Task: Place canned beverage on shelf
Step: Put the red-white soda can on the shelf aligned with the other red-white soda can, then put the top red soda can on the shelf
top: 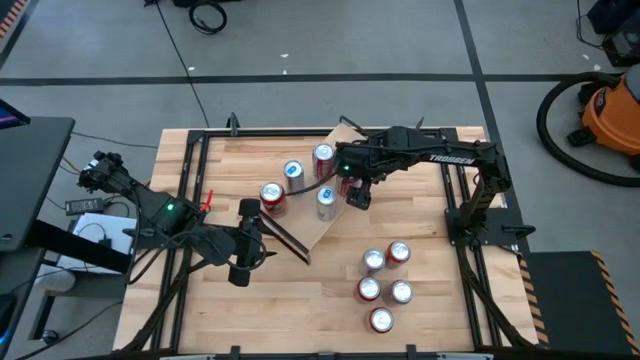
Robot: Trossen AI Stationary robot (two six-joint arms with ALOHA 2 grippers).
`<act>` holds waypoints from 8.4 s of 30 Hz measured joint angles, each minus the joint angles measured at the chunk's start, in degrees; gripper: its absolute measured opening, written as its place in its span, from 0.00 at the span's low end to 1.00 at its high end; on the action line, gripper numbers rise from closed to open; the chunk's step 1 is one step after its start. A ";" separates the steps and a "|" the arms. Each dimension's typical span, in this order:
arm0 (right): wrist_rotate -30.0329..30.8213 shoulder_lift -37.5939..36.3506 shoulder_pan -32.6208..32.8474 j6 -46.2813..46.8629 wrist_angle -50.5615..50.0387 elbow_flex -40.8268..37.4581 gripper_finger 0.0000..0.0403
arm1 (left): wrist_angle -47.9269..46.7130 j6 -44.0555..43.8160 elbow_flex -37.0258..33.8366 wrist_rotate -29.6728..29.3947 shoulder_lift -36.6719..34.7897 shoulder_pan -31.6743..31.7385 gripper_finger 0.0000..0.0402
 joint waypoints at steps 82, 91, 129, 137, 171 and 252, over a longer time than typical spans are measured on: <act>-6.75 -14.05 26.89 24.90 12.96 -38.77 0.98 | 1.14 -4.23 0.00 0.20 0.00 -2.19 0.48; -8.04 -10.62 26.89 25.52 11.81 -38.86 0.98 | 0.83 -4.62 0.00 0.20 0.00 -2.19 0.48; -6.03 -15.93 20.83 22.11 17.93 -51.54 0.75 | 0.75 -4.77 0.00 0.21 0.00 -2.19 0.48; -4.46 -18.04 18.98 15.71 14.97 -51.55 0.78 | 0.75 -4.77 0.00 0.21 0.00 -2.19 0.48; 4.41 -21.80 -4.09 -3.33 -0.88 -16.44 0.78 | 0.67 6.58 0.00 -2.90 -0.09 -1.28 0.48; -11.96 1.68 -24.86 -28.41 -3.60 9.97 0.97 | -0.54 5.39 -0.13 -5.84 -6.16 2.01 0.48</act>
